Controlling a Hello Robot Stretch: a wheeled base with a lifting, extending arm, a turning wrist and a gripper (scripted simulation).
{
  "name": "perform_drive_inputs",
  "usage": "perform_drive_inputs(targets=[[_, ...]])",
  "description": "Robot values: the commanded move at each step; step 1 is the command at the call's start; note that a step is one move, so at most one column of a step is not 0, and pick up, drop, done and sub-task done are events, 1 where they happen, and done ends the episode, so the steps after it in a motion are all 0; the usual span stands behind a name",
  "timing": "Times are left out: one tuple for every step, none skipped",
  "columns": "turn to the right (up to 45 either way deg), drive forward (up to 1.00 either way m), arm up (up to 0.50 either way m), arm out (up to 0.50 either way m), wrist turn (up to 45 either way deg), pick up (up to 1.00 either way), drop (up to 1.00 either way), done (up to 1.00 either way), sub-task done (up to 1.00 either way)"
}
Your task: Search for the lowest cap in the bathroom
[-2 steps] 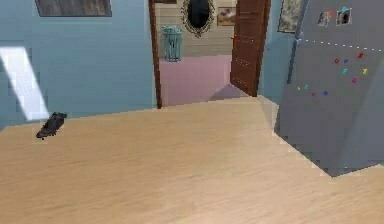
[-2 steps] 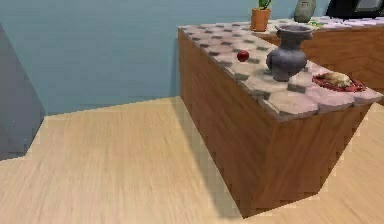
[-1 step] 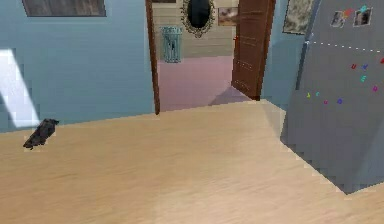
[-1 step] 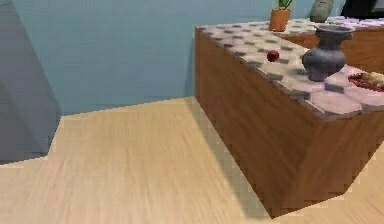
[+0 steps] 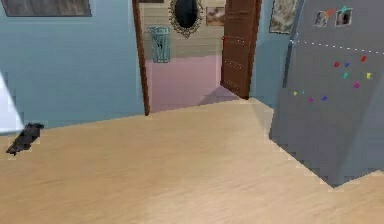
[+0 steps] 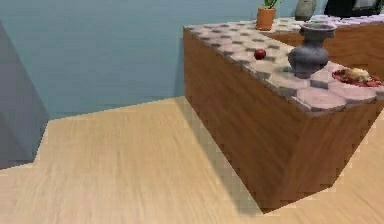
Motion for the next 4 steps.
perform_drive_inputs(targets=[[0.0, 1.0, 0.0, 0.0, 0.0, 0.0, 0.0, 0.0, 0.0], [0.0, 1.0, 0.0, 0.0, 0.0, 0.0, 0.0, 0.0, 0.0], [0.0, 0.8, 0.0, 0.0, 0.0, 0.0, 0.0, 0.0, 0.0], [-3.0, 0.0, 0.0, 0.0, 0.0, 0.0, 0.0, 0.0, 0.0]])
